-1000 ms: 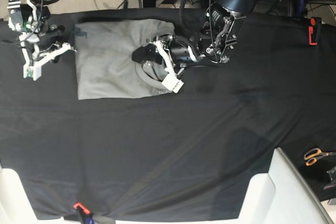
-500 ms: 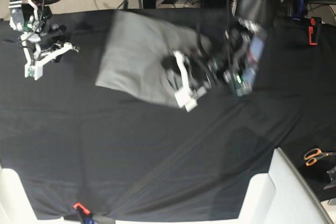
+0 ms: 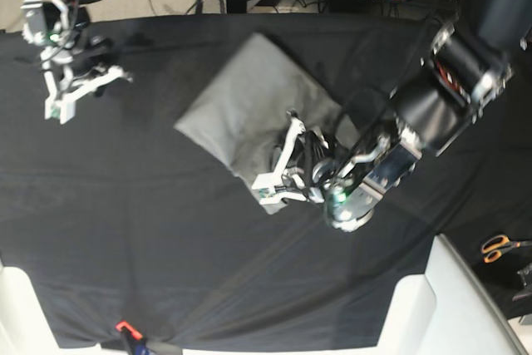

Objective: Fold the T-shirt properly
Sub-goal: 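Lift and rotate the folded shirt with the left gripper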

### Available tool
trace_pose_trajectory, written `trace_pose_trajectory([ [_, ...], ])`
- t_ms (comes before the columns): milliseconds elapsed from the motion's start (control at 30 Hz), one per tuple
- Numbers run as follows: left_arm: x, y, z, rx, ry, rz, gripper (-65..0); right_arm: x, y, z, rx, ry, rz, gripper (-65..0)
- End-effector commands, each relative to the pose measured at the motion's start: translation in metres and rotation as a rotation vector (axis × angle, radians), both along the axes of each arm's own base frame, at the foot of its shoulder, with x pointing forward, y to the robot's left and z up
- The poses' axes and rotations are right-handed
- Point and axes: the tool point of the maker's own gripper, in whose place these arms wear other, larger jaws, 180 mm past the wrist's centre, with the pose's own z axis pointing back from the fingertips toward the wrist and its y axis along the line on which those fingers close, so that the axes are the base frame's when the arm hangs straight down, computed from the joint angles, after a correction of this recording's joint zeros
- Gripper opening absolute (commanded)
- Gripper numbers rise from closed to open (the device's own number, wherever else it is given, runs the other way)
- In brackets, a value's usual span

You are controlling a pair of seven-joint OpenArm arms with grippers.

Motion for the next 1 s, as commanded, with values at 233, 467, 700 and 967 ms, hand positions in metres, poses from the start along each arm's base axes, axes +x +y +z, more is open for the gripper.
trace_pose_trajectory([
  [233,0.015,-0.059,0.006,0.041,-0.186,-0.279,-65.0,0.003,-0.006,0.007,-0.017,-0.03,-0.011,-65.0],
  [467,0.014,-0.093,0.014,0.06,-0.263,-0.485,-65.0,0.003,-0.006,0.005,-0.019,-0.025,-0.014,-65.0],
  [700,0.019,-0.108,0.018,0.043,-0.322,-0.53,-65.0,0.005,-0.021,0.006,-0.056,-0.017,-0.097,-65.0],
  [967,0.015,-0.118,0.01,-0.001,-0.294,-0.515,-65.0,0.013,-0.022,0.009,-0.057,-0.03,-0.102,-65.0],
])
